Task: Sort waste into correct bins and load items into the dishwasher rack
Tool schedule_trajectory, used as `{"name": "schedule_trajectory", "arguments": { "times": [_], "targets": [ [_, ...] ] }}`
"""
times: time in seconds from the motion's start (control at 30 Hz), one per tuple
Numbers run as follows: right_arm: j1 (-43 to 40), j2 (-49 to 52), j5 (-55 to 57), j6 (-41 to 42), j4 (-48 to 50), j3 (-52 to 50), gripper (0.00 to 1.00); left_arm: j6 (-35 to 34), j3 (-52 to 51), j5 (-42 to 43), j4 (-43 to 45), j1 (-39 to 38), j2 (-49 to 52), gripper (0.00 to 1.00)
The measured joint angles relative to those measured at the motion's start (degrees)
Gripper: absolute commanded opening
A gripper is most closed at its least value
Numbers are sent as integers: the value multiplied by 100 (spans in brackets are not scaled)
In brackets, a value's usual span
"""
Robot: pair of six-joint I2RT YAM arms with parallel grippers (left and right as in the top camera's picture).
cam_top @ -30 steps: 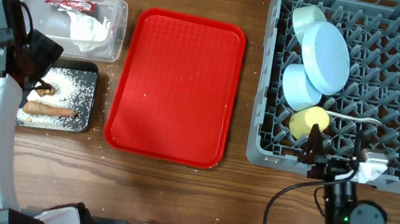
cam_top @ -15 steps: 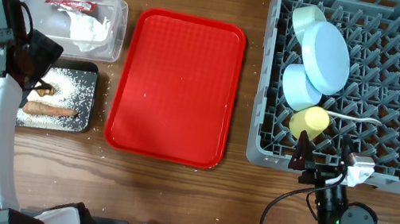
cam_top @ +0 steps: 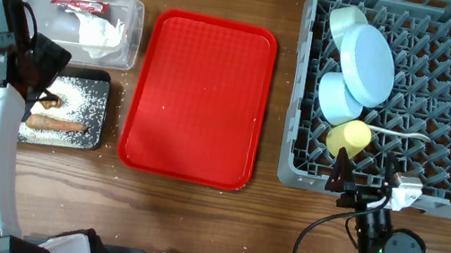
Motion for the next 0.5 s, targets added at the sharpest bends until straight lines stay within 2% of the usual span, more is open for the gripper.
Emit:
{"name": "schedule_trajectory", "arguments": {
  "times": [0.33, 0.5],
  "targets": [
    [0, 0, 0, 0, 0, 0, 100, 0, -13, -7, 4, -70, -92, 100],
    [0, -4, 0, 0, 0, 0, 100, 0, -273, -352, 245, -433, -1003, 100]
  ]
}}
